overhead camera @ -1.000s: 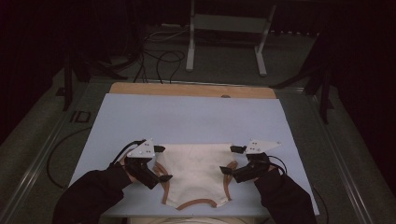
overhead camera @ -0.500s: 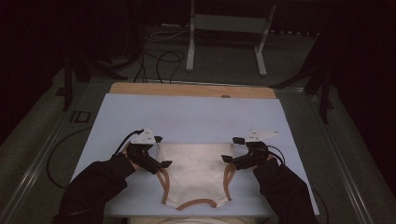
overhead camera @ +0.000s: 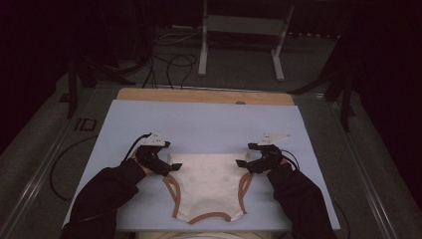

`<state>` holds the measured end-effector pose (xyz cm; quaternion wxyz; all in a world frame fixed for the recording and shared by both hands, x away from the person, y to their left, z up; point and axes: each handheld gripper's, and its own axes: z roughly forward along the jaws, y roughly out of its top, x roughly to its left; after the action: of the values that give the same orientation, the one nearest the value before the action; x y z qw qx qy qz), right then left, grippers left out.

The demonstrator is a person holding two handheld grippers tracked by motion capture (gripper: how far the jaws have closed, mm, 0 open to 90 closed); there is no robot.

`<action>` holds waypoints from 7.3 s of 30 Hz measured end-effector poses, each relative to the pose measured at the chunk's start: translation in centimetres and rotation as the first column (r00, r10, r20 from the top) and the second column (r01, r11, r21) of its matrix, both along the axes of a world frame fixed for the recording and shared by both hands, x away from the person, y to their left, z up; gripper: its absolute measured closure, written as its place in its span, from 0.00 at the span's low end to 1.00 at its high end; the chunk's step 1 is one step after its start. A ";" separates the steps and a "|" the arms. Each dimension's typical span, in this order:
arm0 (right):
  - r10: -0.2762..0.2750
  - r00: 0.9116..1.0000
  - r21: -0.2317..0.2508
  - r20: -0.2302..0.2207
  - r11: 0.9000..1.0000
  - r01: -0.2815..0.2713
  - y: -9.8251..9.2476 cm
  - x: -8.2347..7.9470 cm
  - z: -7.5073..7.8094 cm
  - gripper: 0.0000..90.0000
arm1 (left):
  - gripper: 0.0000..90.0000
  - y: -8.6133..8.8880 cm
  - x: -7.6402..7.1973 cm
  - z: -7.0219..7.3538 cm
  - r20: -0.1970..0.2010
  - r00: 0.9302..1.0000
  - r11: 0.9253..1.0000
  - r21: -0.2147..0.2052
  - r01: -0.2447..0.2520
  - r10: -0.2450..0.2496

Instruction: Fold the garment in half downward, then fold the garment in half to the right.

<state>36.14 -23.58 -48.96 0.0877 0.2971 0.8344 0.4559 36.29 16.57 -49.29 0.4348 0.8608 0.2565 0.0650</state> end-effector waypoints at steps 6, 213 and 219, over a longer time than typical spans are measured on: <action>-0.017 0.999 -0.012 -0.029 1.000 0.016 -0.2 0.8 -0.9 0.12 | 0.00 -0.3 0.6 -1.3 -0.025 1.000 0.999 0.039 -0.013 0.014; -0.039 0.999 -0.017 -0.022 0.999 0.038 6.1 3.8 2.5 0.11 | 0.00 0.1 -3.7 3.2 0.130 0.991 0.999 -0.018 0.028 -0.025; -0.016 1.000 -0.015 -0.017 1.000 0.016 7.8 4.4 3.1 0.11 | 0.00 0.0 -4.7 2.8 0.137 0.989 0.998 -0.008 0.057 -0.056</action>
<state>40.50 -15.80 -45.84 0.0866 0.3070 0.8360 0.4465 31.58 16.58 -46.46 0.4580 0.8587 0.2021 0.1098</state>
